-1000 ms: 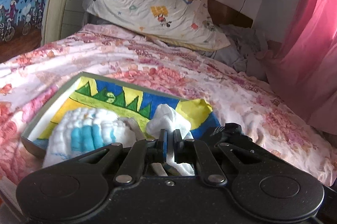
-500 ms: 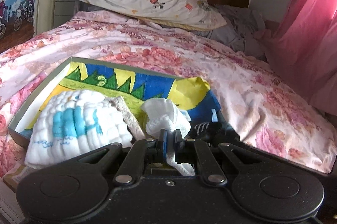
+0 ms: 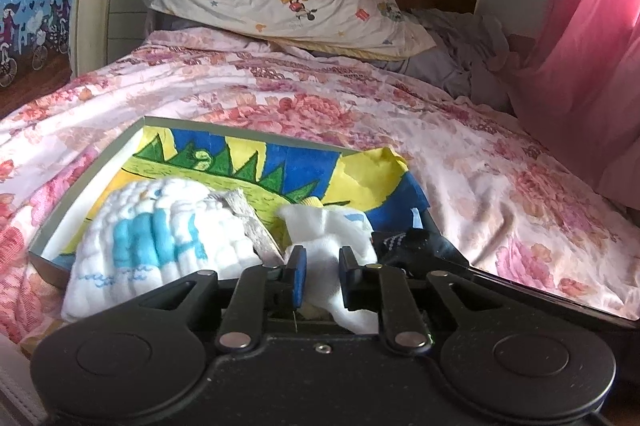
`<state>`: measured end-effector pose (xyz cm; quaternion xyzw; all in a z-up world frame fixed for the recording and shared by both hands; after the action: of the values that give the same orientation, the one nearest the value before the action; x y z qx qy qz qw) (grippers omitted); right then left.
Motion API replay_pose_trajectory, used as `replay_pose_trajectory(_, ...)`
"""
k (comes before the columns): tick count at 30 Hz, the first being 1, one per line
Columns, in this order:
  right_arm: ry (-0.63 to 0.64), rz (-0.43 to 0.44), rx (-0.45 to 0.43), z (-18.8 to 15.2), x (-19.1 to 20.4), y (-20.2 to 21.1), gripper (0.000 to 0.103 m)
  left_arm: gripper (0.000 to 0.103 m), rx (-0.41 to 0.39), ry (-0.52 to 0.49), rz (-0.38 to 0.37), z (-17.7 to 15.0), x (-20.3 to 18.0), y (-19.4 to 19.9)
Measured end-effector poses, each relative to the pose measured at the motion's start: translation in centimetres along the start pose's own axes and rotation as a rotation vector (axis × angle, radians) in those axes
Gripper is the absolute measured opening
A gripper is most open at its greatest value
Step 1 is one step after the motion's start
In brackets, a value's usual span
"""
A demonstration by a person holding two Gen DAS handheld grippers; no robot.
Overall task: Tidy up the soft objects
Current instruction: 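Lower the white cloth onto the tray and open the left gripper while the right gripper releases the dark cloth, then raise both grippers away from the tray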
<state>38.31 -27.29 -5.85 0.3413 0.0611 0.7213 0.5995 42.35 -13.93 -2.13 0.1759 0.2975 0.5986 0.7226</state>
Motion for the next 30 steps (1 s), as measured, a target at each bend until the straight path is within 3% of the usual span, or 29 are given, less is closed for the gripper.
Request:
replay_pose_trajectory(5,0.002,-0.004,-0.004,0.2,-0.2,0.0,0.042,0.032,-0.024,0.012,0.023,0.3,0.6,0.8)
replay_pose_trajectory(10,0.012,-0.001,-0.010,0.4,0.0,0.2,0.059,0.043,-0.050,0.008,0.038,0.6,1.0,2.0)
replay_pose_trajectory(18,0.023,-0.013,-0.030,0.7,0.5,1.4,0.078,0.069,-0.111,0.012,0.070,1.3,2.1,5.0)
replay_pose_trajectory(20,0.024,-0.019,-0.044,0.8,0.7,2.0,0.088,0.076,-0.132,0.009,0.077,1.3,2.4,6.0)
replay_pose_trajectory(22,0.017,-0.015,-0.056,0.8,0.8,2.8,0.089,0.083,-0.148,0.013,0.080,1.3,2.8,7.1)
replay_pose_trajectory(25,0.028,-0.026,-0.078,0.9,1.3,4.1,0.101,0.095,-0.175,0.021,0.086,1.1,3.5,9.0)
replay_pose_trajectory(30,0.072,-0.039,-0.103,0.5,2.8,6.7,0.102,0.102,-0.220,0.051,0.079,0.7,4.5,12.6)
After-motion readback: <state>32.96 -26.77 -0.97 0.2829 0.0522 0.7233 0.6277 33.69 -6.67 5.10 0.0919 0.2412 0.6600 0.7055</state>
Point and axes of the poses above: each gripper's, at about its wrist camera, not at the fingertips, and y roughly against the way its jaws point, x to its left, z to its top, the point moved 6 cm from there along -y, roughly the way its jaws point, and after that the axes turned 5 degrees about x, right-handed, at the moved point
